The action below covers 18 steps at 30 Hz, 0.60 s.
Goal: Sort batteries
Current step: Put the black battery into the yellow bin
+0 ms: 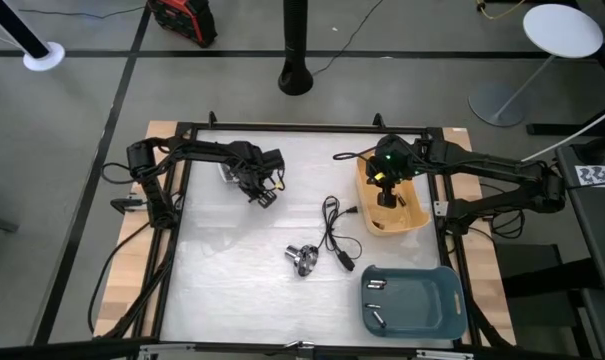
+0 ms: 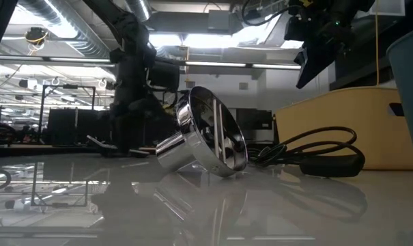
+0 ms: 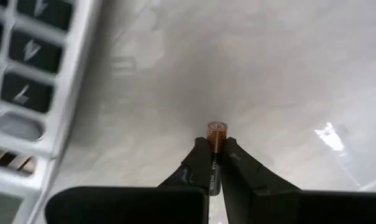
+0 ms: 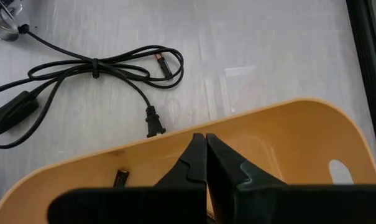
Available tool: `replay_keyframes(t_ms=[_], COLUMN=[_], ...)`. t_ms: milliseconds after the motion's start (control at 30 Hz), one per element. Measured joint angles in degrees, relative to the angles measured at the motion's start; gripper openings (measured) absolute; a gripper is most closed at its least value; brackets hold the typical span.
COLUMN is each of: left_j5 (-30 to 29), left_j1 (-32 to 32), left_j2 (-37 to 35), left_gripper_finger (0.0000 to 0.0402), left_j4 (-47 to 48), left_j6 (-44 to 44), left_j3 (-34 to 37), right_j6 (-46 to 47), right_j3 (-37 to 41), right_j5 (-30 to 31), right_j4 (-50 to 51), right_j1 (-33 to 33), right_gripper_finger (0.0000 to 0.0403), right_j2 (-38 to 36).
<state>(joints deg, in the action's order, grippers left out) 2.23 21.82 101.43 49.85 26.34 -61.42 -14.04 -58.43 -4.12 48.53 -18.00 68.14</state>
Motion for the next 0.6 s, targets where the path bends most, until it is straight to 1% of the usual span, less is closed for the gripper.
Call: replay_keyframes(t_ms=[167,300,400,467,533,600], left_j5=[4.55,11.07,16.22,18.5,19.54,19.37], left_j1=[0.0,0.0,-0.02,-0.11,-0.17,-0.5], left_j2=[0.0,-0.01,-0.04,-0.04,-0.07,0.03], left_gripper_finger=[0.0007,0.0006,0.0008,0.0008,0.0006,0.0004], left_j4=[-0.45,-5.56,-13.59,-21.01,-31.05,-42.12], left_j6=[-2.17,-2.33,-1.86,-0.3,1.57,3.51], left_j3=[-3.87,-6.88,-8.83,-9.68,-9.98,-10.02], right_j6=[0.0,-0.07,-1.89,-2.82,-2.93,-2.95], right_j3=[0.0,0.0,0.0,0.0,0.0,-0.04], right_j5=[0.01,0.0,0.02,0.54,1.56,2.88], right_j4=[0.0,0.11,1.57,2.43,3.18,3.7], right_j1=[-0.02,0.0,0.0,0.0,0.0,0.0], right_gripper_finger=[0.0001,0.0001,0.0001,0.0001,0.0001,0.0001], right_j2=[0.0,-0.04,-0.55,-1.2,-2.1,-3.24])
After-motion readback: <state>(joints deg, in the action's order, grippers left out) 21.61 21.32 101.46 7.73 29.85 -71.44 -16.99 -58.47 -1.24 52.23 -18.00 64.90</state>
